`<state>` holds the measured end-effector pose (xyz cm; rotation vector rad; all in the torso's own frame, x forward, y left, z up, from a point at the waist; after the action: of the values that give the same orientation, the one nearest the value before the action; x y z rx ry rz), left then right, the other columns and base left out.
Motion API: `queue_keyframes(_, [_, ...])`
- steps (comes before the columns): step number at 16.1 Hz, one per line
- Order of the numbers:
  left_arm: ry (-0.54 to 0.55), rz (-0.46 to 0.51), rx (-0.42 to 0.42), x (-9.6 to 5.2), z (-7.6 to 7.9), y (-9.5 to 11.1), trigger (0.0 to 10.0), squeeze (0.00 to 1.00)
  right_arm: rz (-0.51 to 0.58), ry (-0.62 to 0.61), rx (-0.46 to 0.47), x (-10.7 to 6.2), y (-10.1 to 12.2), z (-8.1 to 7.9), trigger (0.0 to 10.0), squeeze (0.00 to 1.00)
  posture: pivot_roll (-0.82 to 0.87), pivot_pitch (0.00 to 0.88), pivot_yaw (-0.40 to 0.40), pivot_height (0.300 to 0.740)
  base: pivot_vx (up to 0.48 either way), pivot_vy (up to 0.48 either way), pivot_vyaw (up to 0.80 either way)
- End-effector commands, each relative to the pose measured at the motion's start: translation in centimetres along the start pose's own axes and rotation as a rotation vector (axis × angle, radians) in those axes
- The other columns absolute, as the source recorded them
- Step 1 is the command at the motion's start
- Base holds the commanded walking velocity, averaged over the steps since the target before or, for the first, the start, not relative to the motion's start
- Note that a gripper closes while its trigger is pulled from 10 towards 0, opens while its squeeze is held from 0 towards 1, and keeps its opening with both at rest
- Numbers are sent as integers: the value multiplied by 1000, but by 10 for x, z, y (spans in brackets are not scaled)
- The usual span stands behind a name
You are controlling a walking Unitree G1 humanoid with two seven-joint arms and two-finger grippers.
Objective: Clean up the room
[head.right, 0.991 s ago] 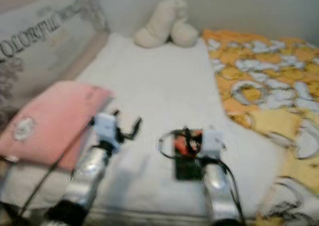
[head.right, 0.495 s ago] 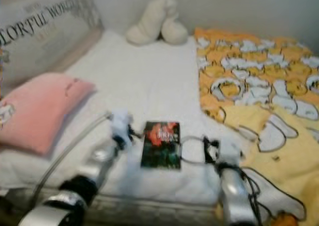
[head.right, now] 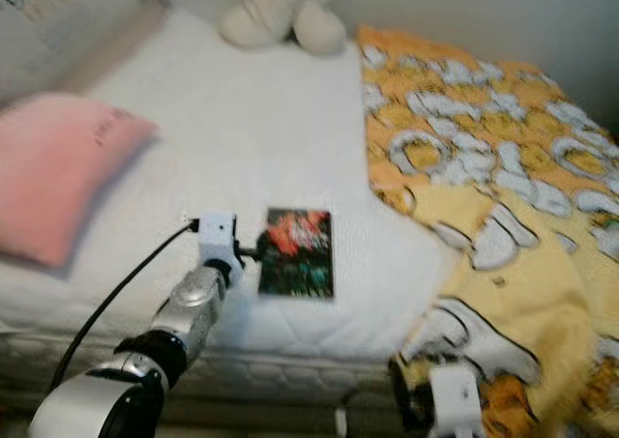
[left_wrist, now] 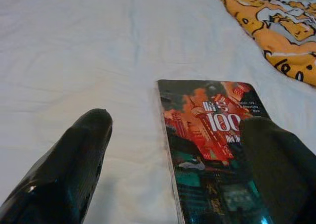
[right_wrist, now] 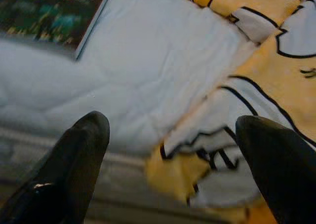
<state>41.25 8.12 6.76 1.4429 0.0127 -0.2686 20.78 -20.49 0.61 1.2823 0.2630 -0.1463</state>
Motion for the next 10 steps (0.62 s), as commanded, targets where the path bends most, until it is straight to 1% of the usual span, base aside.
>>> queue_keyframes(1, [-10, 17, 62, -2, 9, -2, 10000, 0, 24, -8, 19, -6, 12, 2, 10000, 0, -158, 264, -137, 740, 0, 0, 0])
queue_keyframes(2, [6, 9, 73, -3, 6, -6, 10000, 0, 38, 4, 33, -8, 17, -2, 10000, 0, -163, 278, -143, 740, 0, 0, 0])
queue_keyframes(3, [29, -2, 62, -5, 0, -10, 10000, 0, 78, 37, 79, -7, 30, -9, 10000, 0, -172, 301, -147, 740, 0, 0, 0])
queue_keyframes(4, [31, -4, 63, -5, -1, -10, 10000, 0, 88, 52, 86, -6, 33, -12, 10000, 0, -172, 304, -147, 740, 0, 0, 0])
queue_keyframes(5, [30, 0, 69, -5, -1, -10, 10000, 0, 104, 80, 97, -4, 39, -18, 10000, 0, -169, 313, -146, 740, 0, 0, 0])
queue_keyframes(6, [16, 7, 99, -5, 3, -10, 10000, 0, 112, 94, 108, -3, 43, -22, 10000, 0, -165, 324, -145, 740, 0, 0, 0])
queue_keyframes(7, [12, 0, 132, -6, 5, -13, 10000, 0, 110, 104, 100, -2, 45, -25, 10000, 0, -161, 332, -141, 740, 0, 0, 0])
queue_keyframes(8, [21, -14, 148, -8, 4, -18, 10000, 0, 107, 111, 91, -2, 46, -28, 10000, 0, -162, 338, -139, 740, 0, 0, 0])
queue_keyframes(10, [35, -20, 121, -9, 3, -21, 10000, 0, 101, 117, 93, -4, 45, -30, 10000, 0, -168, 342, -137, 740, 0, 0, 0])
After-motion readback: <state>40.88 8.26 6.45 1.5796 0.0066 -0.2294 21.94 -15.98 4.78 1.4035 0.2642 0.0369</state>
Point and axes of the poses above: a point about 5 cm out from each wrist's last joint towards the gripper, its own x axis pointing out of the wrist towards the gripper, its own y axis along the axis of the wrist's last joint, z = x × y, the point moved 6 cm from there along x, pointing out of the wrist towards the gripper, and after that the axes turned 7 degrees about -x, right-handed, at the moved point
